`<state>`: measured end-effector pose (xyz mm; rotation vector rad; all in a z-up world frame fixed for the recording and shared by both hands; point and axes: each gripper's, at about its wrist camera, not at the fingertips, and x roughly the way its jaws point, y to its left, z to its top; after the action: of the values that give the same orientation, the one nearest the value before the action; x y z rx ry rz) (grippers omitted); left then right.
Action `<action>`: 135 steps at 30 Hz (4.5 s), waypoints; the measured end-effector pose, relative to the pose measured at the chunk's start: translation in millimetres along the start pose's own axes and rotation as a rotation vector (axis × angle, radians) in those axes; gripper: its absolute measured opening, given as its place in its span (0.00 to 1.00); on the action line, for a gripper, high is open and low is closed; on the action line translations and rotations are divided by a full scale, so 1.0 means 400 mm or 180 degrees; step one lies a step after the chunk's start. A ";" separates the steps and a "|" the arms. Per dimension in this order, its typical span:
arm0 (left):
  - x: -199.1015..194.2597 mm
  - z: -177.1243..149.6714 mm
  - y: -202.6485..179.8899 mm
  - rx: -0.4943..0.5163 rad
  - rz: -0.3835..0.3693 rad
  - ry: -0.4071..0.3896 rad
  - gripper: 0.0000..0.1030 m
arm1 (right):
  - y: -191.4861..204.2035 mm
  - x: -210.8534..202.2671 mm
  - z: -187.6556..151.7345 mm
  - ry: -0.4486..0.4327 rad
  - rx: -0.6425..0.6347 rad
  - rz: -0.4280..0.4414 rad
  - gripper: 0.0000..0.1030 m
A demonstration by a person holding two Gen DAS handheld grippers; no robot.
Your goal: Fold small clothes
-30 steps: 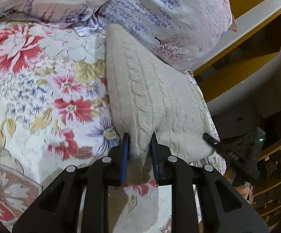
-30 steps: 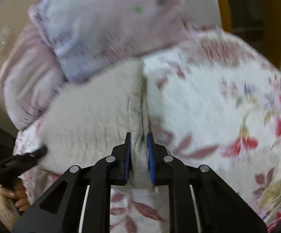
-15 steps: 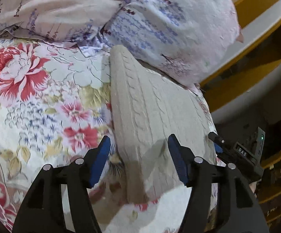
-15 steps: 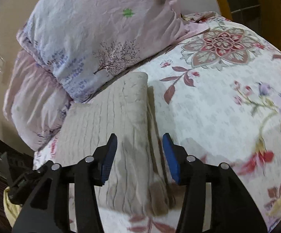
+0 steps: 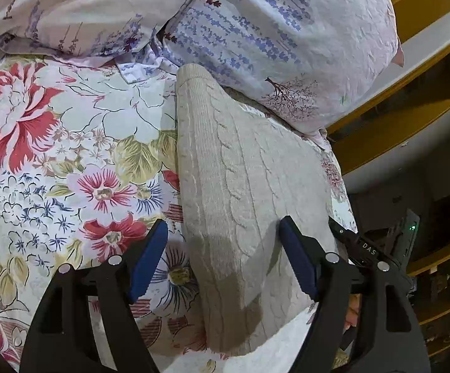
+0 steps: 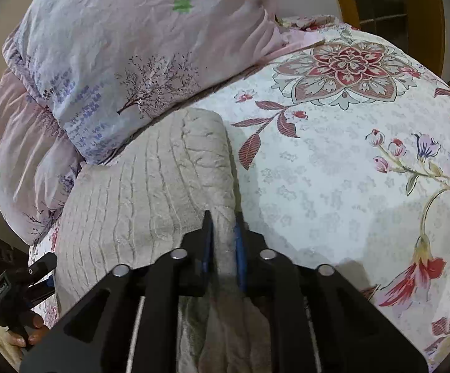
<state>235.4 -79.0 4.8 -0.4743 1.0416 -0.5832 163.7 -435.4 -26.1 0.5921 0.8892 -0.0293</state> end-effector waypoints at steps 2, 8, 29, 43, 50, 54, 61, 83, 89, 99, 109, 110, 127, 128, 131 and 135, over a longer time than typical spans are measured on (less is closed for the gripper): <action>-0.001 0.002 0.011 -0.0044 -0.0045 -0.0002 0.73 | -0.008 -0.022 0.013 -0.0008 0.0089 0.0080 0.45; 0.016 0.013 0.031 -0.0132 -0.0132 0.0066 0.77 | -0.033 -0.053 0.053 -0.0039 0.0319 0.0437 0.62; 0.096 0.038 -0.074 0.0708 0.0354 0.0162 0.83 | -0.016 0.063 0.079 0.0522 0.0220 0.0821 0.67; 0.141 0.051 -0.062 0.0582 0.0230 0.0219 0.86 | 0.030 0.093 0.071 0.0591 0.0040 0.1025 0.60; 0.143 0.054 -0.059 0.0567 0.0207 0.0223 0.86 | 0.028 0.095 0.069 0.0588 0.0040 0.1045 0.59; 0.145 0.055 -0.060 0.0554 0.0190 0.0225 0.86 | 0.028 0.094 0.068 0.0581 0.0023 0.1037 0.57; 0.127 0.063 -0.014 0.0200 -0.0162 0.0195 0.63 | 0.031 0.092 0.062 0.0590 0.0060 0.1193 0.31; -0.263 0.095 0.174 0.0224 -0.0254 -0.0215 0.35 | 0.346 0.043 -0.049 0.0322 -0.0568 0.1655 0.23; -0.267 0.091 0.337 -0.0249 0.0217 -0.0142 0.44 | 0.458 0.187 -0.104 0.0738 -0.0716 0.1308 0.38; -0.303 0.061 0.343 -0.0119 0.0234 -0.0284 0.53 | 0.405 0.144 -0.037 0.0484 -0.0431 0.1383 0.43; -0.272 0.063 0.323 0.0011 0.0450 -0.0318 0.65 | 0.464 0.187 -0.041 0.0191 -0.0871 0.0455 0.10; -0.274 0.062 0.319 0.0022 0.0462 -0.0326 0.65 | 0.462 0.188 -0.041 0.0207 -0.0881 0.0427 0.12; -0.318 -0.049 0.269 0.0518 0.0834 -0.0364 0.67 | 0.514 0.024 -0.230 0.0132 -0.1988 0.0375 0.34; -0.312 -0.048 0.272 0.0492 0.0835 -0.0355 0.67 | 0.510 0.045 -0.232 0.0172 -0.1918 0.0330 0.34; -0.302 -0.053 0.269 0.0504 0.0907 -0.0407 0.70 | 0.505 0.048 -0.226 0.0163 -0.1734 0.0350 0.38; -0.343 -0.080 0.246 0.0663 0.0967 -0.0589 0.70 | 0.504 0.003 -0.234 -0.0020 -0.1676 0.0407 0.67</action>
<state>176.4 81.5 20.3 -0.1773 0.8447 -0.3640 150.0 -219.1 23.3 0.1544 0.8087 0.3105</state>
